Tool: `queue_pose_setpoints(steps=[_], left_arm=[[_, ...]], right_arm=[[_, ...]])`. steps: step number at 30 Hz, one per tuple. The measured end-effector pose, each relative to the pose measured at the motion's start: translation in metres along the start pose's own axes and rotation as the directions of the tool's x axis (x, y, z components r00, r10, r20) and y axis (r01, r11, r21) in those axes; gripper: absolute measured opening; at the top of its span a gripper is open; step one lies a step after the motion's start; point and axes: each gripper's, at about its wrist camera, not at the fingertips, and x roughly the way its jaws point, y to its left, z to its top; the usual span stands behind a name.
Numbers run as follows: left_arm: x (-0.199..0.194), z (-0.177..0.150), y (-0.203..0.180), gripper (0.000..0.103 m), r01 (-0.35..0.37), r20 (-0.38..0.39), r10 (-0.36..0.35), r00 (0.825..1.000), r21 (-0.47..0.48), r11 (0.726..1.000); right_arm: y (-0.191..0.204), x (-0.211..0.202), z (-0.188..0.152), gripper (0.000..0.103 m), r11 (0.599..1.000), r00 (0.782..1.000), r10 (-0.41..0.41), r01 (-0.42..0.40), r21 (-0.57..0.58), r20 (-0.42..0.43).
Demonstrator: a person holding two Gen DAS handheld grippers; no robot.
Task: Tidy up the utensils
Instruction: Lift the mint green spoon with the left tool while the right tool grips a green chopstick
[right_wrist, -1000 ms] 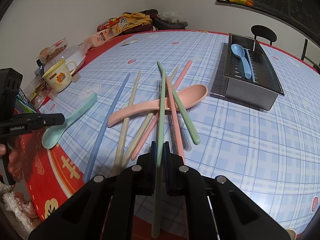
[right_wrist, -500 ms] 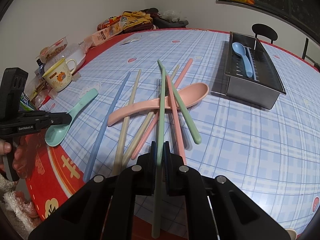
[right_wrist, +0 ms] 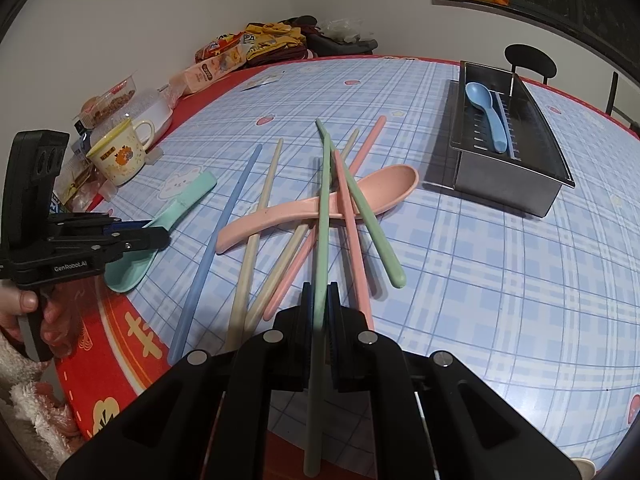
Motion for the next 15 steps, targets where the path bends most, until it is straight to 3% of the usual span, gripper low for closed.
queue_pose_setpoints(steps=[10, 15], left_arm=[[0.000, -0.005, 0.011, 0.015, 0.047, 0.065, -0.042, 0.997, -0.086, 0.995], [0.001, -0.006, 0.006, 0.015, 0.022, 0.073, -0.017, 0.997, -0.070, 0.997]], right_arm=[[-0.003, 0.001, 0.002, 0.007, 1.000, 1.000, 0.015, -0.015, 0.009, -0.003], [-0.005, 0.001, 0.002, 0.007, 1.000, 1.000, 0.024, -0.024, 0.016, -0.002]])
